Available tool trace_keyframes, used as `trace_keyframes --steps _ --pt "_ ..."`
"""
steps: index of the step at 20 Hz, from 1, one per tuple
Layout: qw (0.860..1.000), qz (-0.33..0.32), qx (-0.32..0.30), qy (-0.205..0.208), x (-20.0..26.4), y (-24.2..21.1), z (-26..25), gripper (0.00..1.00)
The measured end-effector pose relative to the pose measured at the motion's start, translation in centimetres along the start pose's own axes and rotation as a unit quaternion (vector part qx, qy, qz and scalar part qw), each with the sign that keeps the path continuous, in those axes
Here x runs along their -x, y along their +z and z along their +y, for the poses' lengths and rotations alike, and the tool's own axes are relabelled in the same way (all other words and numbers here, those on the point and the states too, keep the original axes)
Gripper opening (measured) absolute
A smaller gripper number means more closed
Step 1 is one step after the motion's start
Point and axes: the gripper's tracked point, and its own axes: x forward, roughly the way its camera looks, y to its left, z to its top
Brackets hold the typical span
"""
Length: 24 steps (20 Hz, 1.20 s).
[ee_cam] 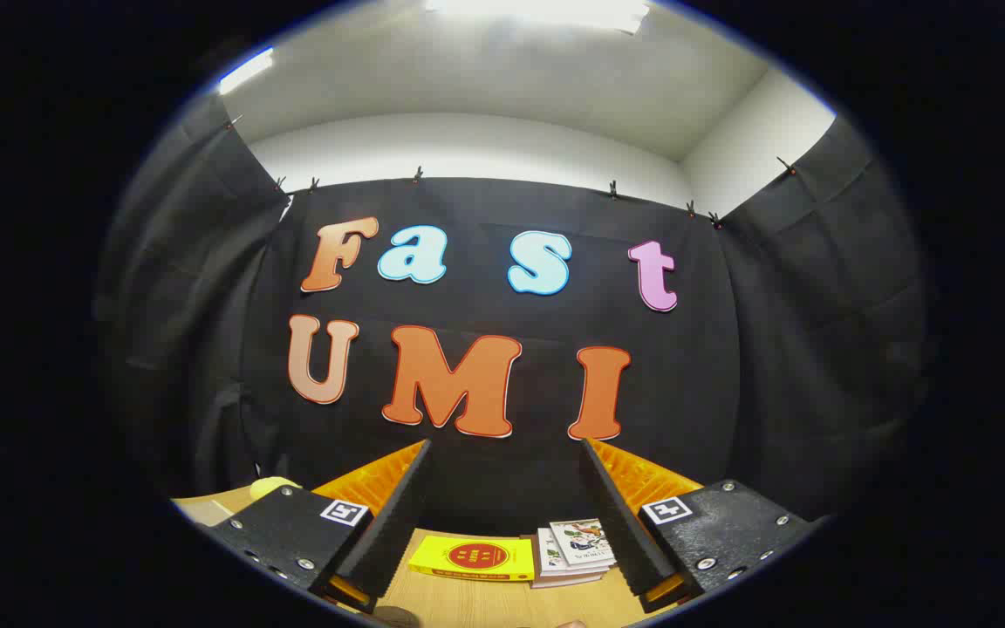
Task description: Open the storage box then place both shoes into the box .Put the left shoe in first, then the right shoe, with the right side of both shoes facing outward in a uniform manner.
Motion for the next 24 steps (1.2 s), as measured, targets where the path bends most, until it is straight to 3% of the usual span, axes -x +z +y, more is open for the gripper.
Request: trace_keyframes --steps 12,20,24 --pt "1.000 -0.007 -0.020 0.011 0.4 2.7 1.2 0.98" --pt "1.000 0.009 -0.010 0.015 1.5 1.9 1.5 0.98" --pt "0.998 0.031 -0.033 0.042 2.1 0.1 3.4 0.99"
